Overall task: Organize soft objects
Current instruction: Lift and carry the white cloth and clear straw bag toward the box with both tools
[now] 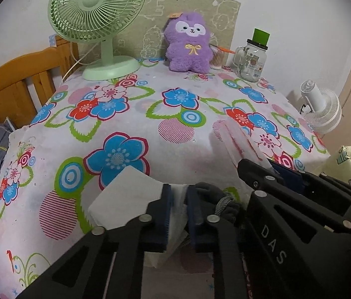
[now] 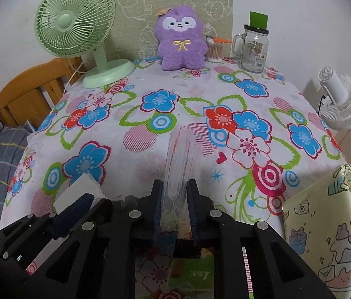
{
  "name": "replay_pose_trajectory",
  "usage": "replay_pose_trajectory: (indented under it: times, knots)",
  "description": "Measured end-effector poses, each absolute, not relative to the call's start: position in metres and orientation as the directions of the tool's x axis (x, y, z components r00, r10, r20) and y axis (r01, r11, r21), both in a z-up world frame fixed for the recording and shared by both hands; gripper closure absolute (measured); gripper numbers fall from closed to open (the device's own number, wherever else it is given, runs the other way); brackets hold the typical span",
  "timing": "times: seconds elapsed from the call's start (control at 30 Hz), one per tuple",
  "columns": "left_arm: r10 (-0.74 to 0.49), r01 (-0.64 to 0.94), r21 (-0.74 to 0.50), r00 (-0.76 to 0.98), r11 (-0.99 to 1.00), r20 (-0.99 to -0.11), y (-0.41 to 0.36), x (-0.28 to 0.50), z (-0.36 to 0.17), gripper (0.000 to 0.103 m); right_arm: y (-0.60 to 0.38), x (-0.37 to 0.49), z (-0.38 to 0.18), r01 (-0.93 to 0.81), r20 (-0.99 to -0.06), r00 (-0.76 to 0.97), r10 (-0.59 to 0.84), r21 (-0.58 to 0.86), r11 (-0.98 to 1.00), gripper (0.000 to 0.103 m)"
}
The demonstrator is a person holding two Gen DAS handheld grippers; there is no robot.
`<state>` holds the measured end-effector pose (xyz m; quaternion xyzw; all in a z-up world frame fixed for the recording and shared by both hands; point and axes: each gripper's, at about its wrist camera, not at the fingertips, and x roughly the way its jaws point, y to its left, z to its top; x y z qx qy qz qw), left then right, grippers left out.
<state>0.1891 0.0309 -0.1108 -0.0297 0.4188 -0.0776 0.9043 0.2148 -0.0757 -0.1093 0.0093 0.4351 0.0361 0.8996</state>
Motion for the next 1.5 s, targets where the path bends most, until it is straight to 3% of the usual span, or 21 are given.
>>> replay_pose_trajectory:
  times: [1.5]
  knots:
    - [-0.147,0.144,-0.056,0.758,0.988,-0.635,-0.007,0.118,-0.034,0.1,-0.114,0.139,-0.03,-0.076,-0.664,0.739,0.115,0.088,0.993,0.081]
